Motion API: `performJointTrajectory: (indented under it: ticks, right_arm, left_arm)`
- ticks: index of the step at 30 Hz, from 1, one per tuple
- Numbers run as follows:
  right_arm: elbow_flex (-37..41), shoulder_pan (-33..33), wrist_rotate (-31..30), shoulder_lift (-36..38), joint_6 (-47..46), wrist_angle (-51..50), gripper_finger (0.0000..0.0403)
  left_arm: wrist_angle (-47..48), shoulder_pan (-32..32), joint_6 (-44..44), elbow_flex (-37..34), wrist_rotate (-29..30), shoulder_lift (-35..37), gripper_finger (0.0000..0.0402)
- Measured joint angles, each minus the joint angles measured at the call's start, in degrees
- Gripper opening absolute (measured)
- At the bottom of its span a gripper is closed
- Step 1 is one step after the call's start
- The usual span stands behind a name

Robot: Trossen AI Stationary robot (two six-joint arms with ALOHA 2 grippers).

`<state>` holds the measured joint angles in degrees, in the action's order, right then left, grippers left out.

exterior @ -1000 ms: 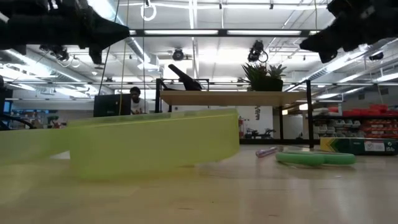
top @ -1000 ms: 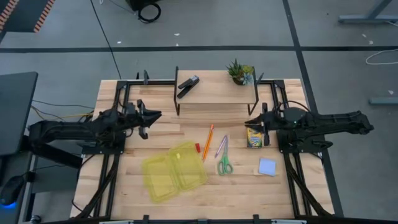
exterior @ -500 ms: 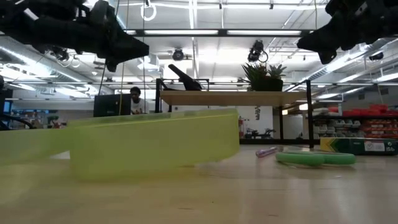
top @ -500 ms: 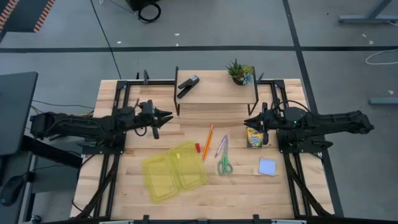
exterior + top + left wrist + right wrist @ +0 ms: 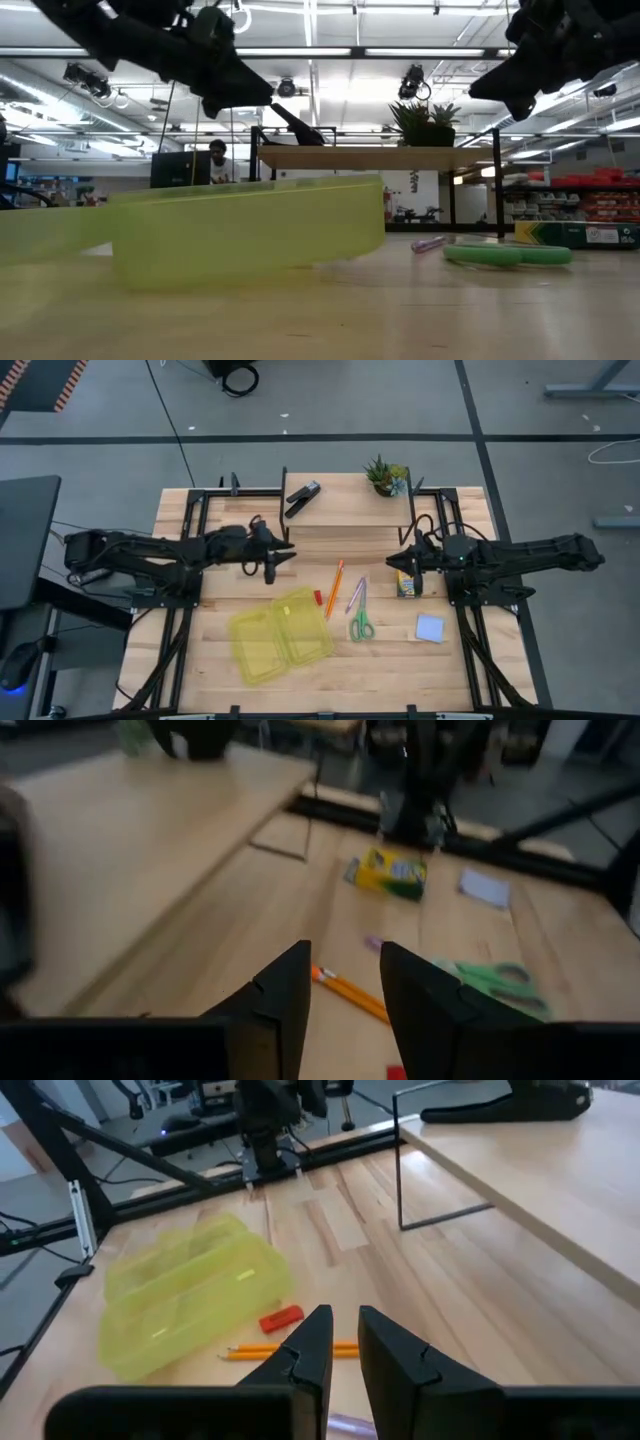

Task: Pack school essentials
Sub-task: Put the left orange pencil into the supply box

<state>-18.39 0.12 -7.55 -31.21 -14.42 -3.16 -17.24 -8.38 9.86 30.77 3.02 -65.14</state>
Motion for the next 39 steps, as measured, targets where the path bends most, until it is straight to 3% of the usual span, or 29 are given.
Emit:
performJointTrajectory:
  ticks: [5,13,20,31,39]
  right_arm:
    - [0.0,0.0,-1.92,-0.17,0.29,0.51,0.006]
    - [0.0,0.0,-2.05,-0.12,0.45,0.4,0.006]
    - [0.0,0.0,-2.05,-0.1,0.27,2.59,0.006]
    - [0.0,0.01,-2.8,-0.27,-0.57,3.05,0.006]
    - [0.0,0.07,-2.96,-0.28,-0.74,2.61,0.006]
  left_arm:
    - [8.72,1.19,1.48,6.11,-6.43,-4.26,0.0129]
    - [30.08,6.23,0.93,19.38,-6.15,-14.15,0.0165]
    - [40.72,6.75,-3.6,31.36,-6.72,-24.23,0.0211]
    - [56.56,6.58,-8.03,51.47,-8.88,-40.58,0.0193]
    - [62.93,6.51,-7.53,62.77,-8.91,-49.86,0.0212]
